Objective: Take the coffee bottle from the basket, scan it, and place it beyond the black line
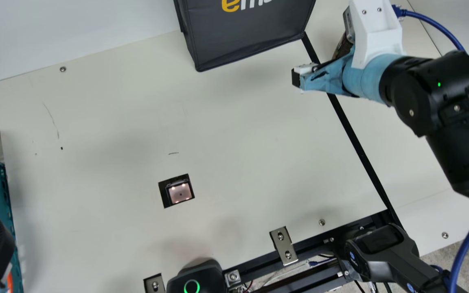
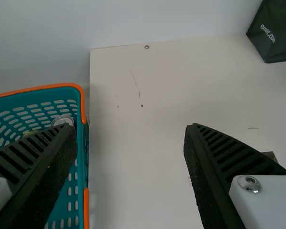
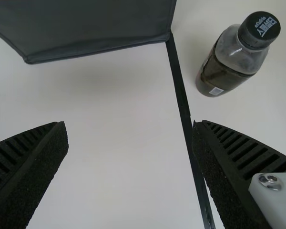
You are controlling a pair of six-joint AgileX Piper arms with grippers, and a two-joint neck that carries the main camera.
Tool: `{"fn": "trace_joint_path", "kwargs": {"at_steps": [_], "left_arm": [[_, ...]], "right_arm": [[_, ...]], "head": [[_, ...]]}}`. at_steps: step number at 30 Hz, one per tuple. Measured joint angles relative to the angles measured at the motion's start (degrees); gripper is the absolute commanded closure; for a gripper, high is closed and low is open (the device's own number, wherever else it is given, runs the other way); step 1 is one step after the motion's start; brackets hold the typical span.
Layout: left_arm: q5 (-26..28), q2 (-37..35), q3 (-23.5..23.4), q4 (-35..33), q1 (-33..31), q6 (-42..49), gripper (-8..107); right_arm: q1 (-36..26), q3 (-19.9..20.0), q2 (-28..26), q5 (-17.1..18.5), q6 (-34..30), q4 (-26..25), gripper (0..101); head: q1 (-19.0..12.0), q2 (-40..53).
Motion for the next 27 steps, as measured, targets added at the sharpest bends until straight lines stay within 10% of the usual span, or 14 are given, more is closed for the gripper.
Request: {"fn": "trace_joint_path", "kwargs": {"at_steps": [27], "left_arm": [[0.0,0.0,0.0,0.0,0.0,0.0,9]], "right_arm": [[6.4,2.5,-4.1,2.5,6.9,-4.9,10]], "head": [[0.0,0.0]]}}
